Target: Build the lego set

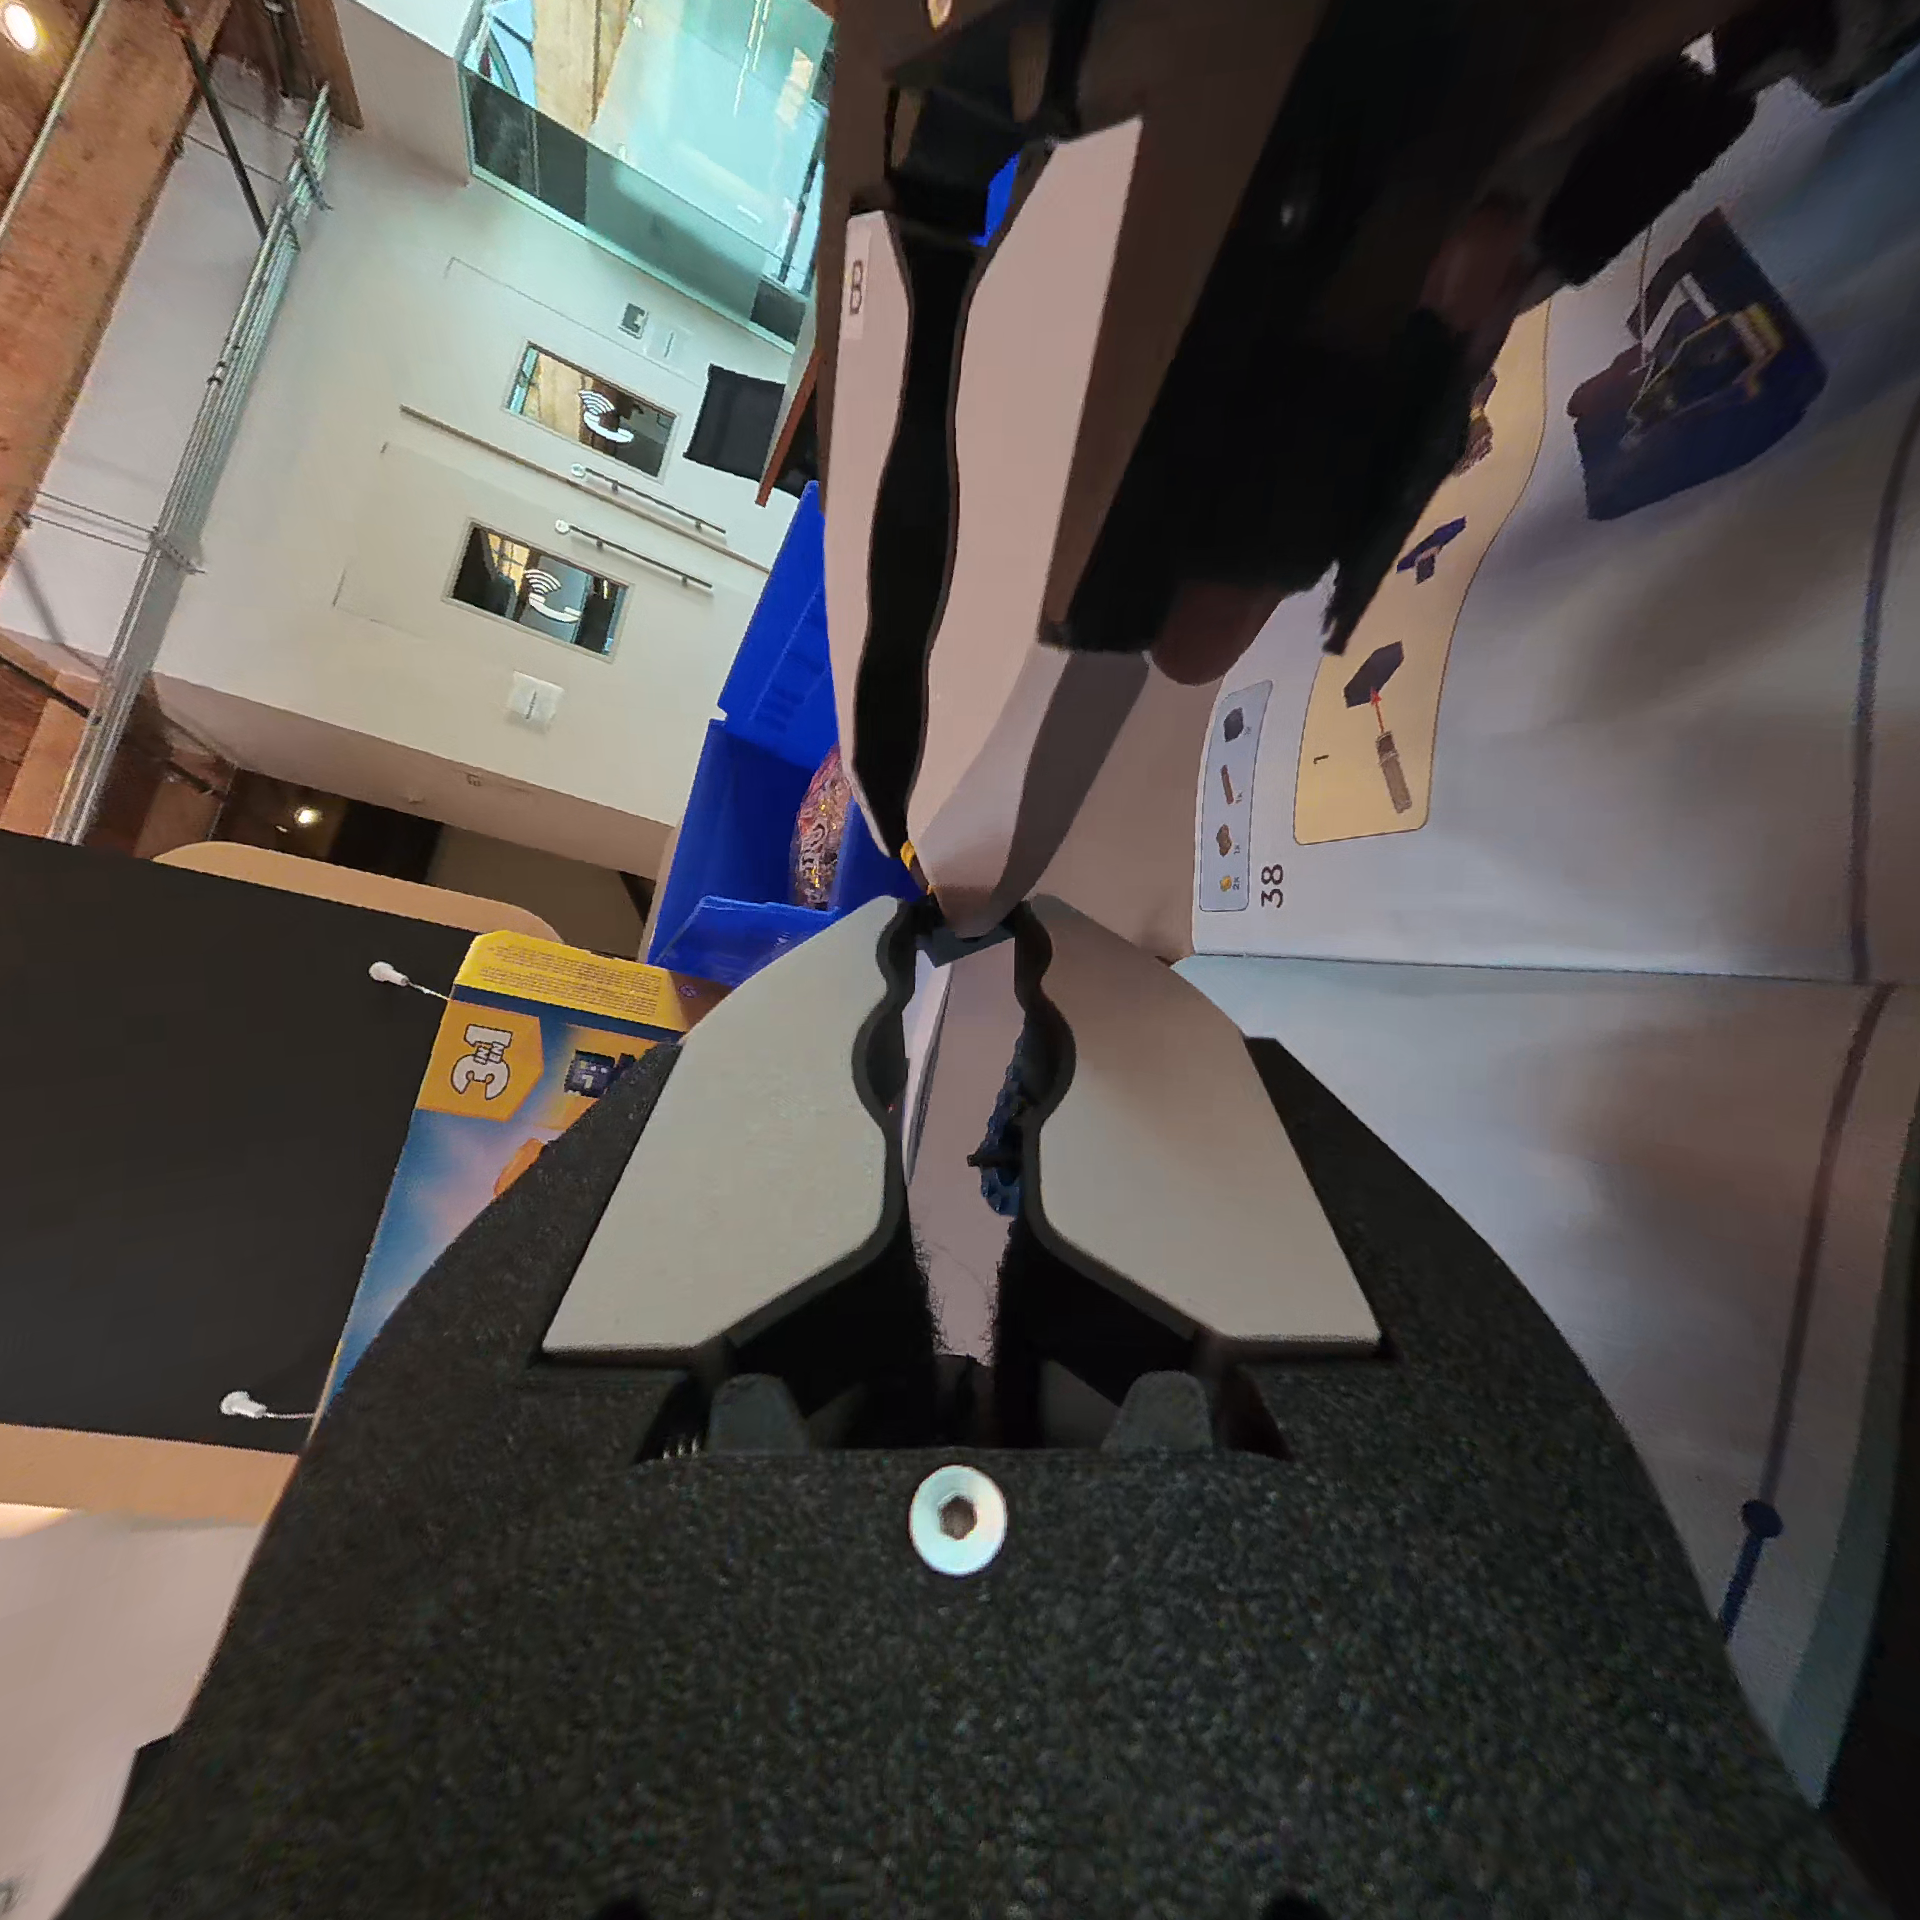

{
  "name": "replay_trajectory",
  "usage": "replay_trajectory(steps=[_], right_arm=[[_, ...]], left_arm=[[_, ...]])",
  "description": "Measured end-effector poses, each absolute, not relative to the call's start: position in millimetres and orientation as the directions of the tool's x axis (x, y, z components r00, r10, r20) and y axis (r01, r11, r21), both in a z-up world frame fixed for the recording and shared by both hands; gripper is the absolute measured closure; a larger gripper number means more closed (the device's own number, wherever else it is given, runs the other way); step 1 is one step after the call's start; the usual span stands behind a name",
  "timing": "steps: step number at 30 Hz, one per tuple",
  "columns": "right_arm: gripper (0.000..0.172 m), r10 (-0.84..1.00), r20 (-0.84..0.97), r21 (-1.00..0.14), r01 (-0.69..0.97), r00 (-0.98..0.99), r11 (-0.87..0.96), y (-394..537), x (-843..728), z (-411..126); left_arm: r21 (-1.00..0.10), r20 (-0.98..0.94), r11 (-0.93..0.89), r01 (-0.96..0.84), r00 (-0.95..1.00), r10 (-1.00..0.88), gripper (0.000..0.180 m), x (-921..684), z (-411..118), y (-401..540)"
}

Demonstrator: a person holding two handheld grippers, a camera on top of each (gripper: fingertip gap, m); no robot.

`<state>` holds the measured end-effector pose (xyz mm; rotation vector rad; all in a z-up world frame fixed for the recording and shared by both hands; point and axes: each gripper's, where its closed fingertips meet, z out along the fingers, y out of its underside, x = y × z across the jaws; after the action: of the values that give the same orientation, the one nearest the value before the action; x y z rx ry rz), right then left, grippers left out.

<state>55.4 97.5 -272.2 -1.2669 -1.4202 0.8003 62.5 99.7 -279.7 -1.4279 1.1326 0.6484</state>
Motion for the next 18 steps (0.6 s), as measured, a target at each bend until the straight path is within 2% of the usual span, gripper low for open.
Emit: replay_trajectory(steps=[4, 7, 14, 18], right_arm=[[0.148, 0.959, 0.271, -0.925, 0.299, 0.083, 0.236, 97, 55, -275], [0.148, 0.961, 0.267, -0.922, 0.311, 0.071, 0.233, 97, 57, -277], [0.148, 0.987, 0.135, -0.953, 0.283, 0.086, 0.106, 115, 71, -275], [0.148, 0.998, 0.015, -0.978, 0.209, 0.064, 0.002, 118, 75, -264]], left_arm=[[-0.391, -0.898, 0.104, -0.915, 0.354, -0.261, 0.163, 63, -281, 99], [-0.419, -0.881, 0.104, -0.902, 0.375, -0.289, 0.163, 65, -285, 99], [-0.734, -0.561, -0.066, -0.676, 0.658, -0.503, 0.156, 21, -267, 102], [-0.842, -0.308, -0.183, -0.507, 0.730, -0.610, 0.147, -3, -274, 99]])
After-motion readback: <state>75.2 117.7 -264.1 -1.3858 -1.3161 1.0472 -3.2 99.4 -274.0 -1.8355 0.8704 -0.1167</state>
